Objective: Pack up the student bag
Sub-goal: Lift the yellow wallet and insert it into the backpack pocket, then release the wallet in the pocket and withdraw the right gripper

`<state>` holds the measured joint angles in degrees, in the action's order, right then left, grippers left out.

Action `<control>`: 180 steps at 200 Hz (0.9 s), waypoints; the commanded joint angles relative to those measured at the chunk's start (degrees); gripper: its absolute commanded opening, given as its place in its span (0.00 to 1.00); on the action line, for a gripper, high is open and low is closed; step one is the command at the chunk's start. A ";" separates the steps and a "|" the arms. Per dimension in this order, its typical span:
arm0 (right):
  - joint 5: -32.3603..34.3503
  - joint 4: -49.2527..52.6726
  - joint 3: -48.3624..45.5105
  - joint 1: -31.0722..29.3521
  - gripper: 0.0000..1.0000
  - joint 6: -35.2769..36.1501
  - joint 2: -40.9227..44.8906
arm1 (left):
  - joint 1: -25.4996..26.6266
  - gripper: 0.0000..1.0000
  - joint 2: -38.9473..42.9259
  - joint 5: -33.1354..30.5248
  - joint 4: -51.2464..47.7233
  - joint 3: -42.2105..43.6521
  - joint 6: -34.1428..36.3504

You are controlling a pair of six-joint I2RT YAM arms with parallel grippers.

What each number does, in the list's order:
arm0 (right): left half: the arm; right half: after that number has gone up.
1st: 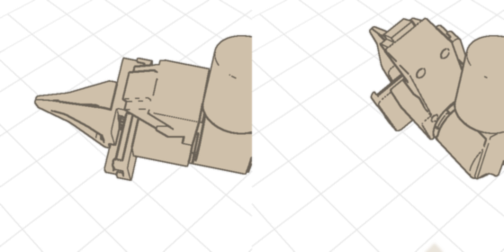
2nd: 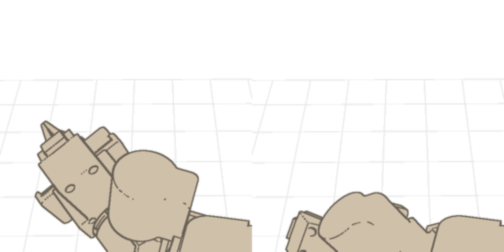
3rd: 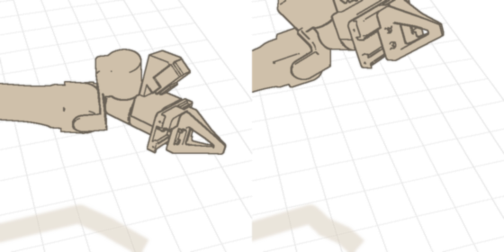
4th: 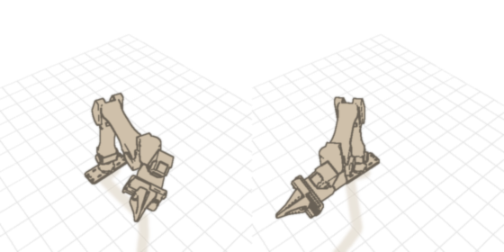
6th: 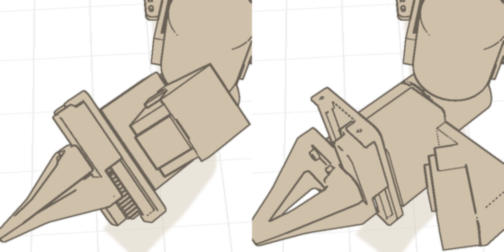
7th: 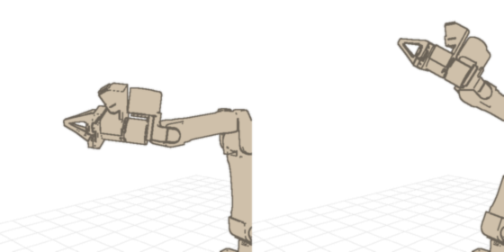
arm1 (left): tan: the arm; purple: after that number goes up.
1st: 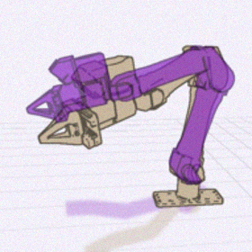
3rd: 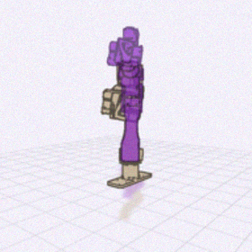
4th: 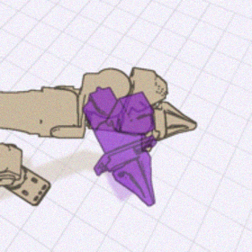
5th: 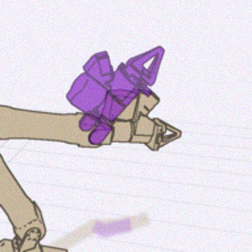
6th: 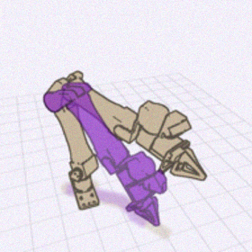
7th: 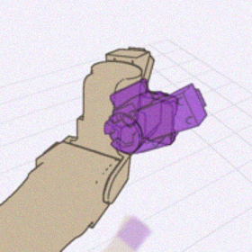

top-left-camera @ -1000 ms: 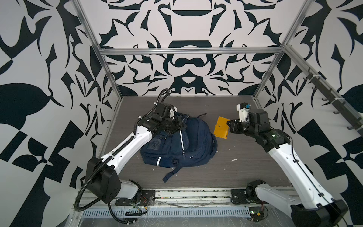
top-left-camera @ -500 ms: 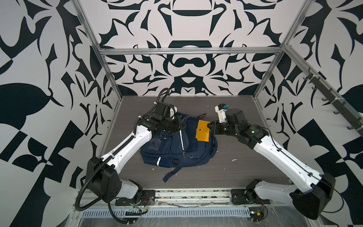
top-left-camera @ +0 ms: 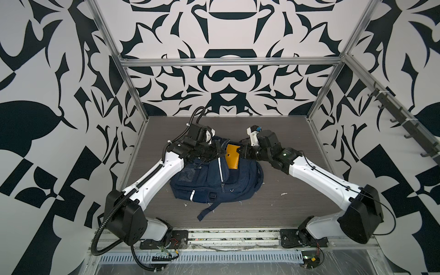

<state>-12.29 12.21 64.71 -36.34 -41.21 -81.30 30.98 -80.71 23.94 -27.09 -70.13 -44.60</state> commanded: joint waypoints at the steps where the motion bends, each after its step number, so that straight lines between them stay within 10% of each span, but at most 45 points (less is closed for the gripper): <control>1: -1.79 -7.05 0.30 -0.40 0.00 -3.09 -1.13 | -0.43 0.00 1.61 2.33 5.09 -0.20 -0.14; 180: -3.20 -4.49 2.91 -0.49 0.07 -3.64 -12.92 | -0.40 0.00 -0.15 3.63 5.03 -1.06 -0.11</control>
<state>-16.47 5.54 64.90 -36.49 -46.59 -94.08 30.81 -81.10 25.08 -26.22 -69.71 -45.12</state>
